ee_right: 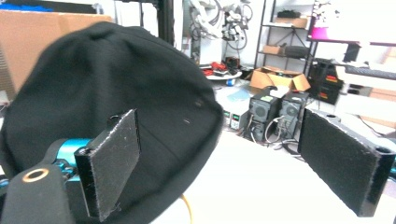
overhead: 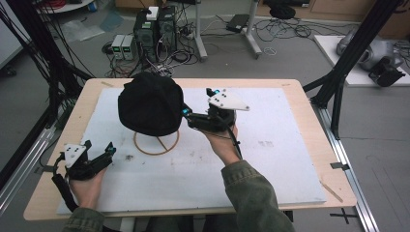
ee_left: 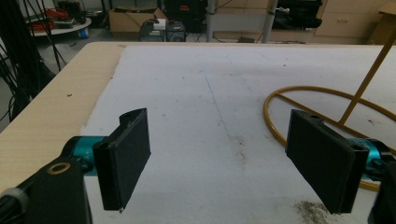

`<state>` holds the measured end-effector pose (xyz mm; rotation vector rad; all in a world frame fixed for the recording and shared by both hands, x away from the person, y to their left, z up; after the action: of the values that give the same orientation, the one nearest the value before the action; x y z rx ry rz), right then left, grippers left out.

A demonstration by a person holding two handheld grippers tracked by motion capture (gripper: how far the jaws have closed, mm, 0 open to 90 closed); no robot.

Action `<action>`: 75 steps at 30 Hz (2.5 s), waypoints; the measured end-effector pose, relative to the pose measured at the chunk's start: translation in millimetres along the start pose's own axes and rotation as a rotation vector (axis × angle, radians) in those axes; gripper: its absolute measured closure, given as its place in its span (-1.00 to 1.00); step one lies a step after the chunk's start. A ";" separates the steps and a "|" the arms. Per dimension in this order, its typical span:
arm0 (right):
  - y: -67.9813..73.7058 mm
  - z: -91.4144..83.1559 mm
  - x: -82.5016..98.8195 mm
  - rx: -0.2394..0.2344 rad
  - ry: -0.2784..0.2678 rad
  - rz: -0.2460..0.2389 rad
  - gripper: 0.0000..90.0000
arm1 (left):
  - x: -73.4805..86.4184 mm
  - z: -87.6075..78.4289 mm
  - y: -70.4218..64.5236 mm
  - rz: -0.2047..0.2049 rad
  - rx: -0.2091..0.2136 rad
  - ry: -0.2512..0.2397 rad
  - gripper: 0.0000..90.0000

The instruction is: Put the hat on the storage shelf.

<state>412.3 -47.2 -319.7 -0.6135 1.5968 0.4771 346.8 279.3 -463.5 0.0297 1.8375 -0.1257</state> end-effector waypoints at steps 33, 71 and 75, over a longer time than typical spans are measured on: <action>-118.9 -140.8 83.1 0.418 -0.004 0.036 -0.74 | -4.6 -2.2 -1.5 -0.001 -0.008 -0.037 -0.53; -159.9 -176.6 157.8 0.623 0.029 0.120 -0.74 | -2.0 -0.8 -0.5 0.003 -0.014 -0.021 -0.54; -153.7 -172.9 156.0 0.600 0.027 0.078 -0.74 | -1.9 -1.4 -0.6 0.005 -0.017 -0.021 -0.54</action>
<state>367.9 -291.5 -447.0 -0.1017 1.6851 0.0306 346.0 278.9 -461.2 0.0213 1.8169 -0.1064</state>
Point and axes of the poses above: each handheld gripper's, and its own axes: z roughly forward along the jaws, x roughly out of its underside, y roughly to its left, the point moved 8 cm from there along z, roughly forward along the jaws, and after that the axes turned 1 degree about -z, right-handed, at the moved point
